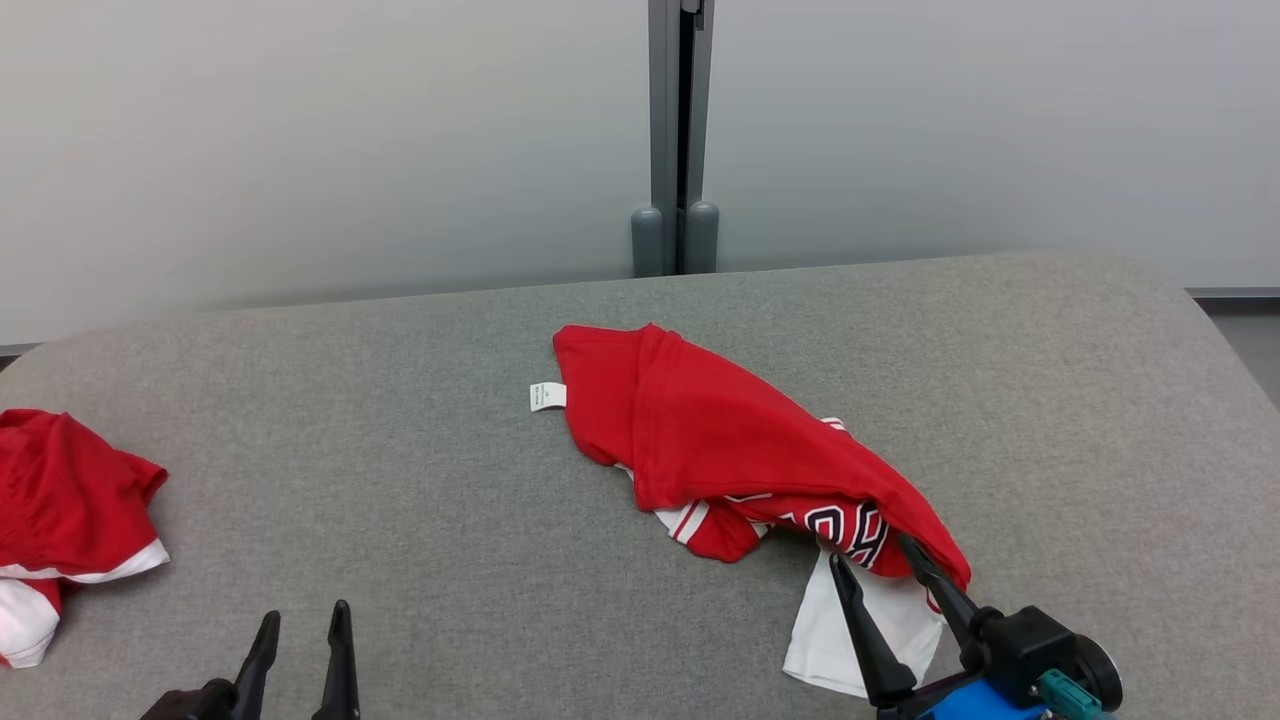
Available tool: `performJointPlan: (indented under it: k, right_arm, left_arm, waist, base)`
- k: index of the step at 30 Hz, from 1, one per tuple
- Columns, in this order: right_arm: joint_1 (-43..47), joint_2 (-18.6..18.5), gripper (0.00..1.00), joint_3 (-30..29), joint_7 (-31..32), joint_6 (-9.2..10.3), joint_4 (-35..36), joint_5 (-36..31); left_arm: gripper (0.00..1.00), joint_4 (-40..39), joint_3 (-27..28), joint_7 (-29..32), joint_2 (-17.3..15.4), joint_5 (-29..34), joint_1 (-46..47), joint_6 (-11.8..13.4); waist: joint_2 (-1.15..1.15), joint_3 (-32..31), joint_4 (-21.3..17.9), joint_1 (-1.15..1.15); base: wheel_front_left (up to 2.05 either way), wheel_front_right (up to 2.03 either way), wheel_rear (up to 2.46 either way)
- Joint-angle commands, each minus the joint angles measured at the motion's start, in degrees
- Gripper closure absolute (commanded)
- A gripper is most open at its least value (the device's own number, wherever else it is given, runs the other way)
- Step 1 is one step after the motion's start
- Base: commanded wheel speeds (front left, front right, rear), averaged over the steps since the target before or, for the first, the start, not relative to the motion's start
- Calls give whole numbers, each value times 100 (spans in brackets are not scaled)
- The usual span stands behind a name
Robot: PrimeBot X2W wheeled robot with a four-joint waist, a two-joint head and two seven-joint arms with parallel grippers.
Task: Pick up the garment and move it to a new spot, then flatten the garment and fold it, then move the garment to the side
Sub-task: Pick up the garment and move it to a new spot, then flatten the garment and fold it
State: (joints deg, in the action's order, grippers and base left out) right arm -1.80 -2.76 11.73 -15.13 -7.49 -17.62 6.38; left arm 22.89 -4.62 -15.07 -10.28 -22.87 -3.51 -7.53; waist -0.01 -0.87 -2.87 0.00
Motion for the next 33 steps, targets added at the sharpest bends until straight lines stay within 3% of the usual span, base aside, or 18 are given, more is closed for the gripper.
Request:
performJointPlan:
  k: [1, 12, 16, 24, 33]
  right_arm:
    - [99, -25, 0, 3, -4, -1, -25, 26]
    - [-111, -27, 0, 196, -5, -1, 75, -4]
    - [-239, -25, 0, 324, -5, -1, 310, -55]
    - [-255, -25, 0, 368, -5, -1, 671, -7]
    - [-125, -23, 0, 356, -4, -1, 1112, 99]
  left_arm:
    - [0, -15, -48, -15, 31, 44, -51, 8]
    - [0, -285, -837, -15, -71, -269, 383, 8]
    - [0, -434, -1527, -14, -274, -556, 981, 7]
    - [0, -384, -2096, -15, -630, -835, 1568, 7]
    - [0, 225, -2166, -14, -1037, -952, 2002, 7]
  waist:
    - [1, 1, 12, 0]
    - [1, 289, -312, 0]
    - [1, 806, -825, 0]
    - [1, 1357, -1469, 0]
    - [1, 1890, -1940, 0]
  base:
    - [0, 0, 0]
    - [0, 0, 0]
    - [0, 0, 0]
    - [0, 0, 0]
    - [0, 0, 0]
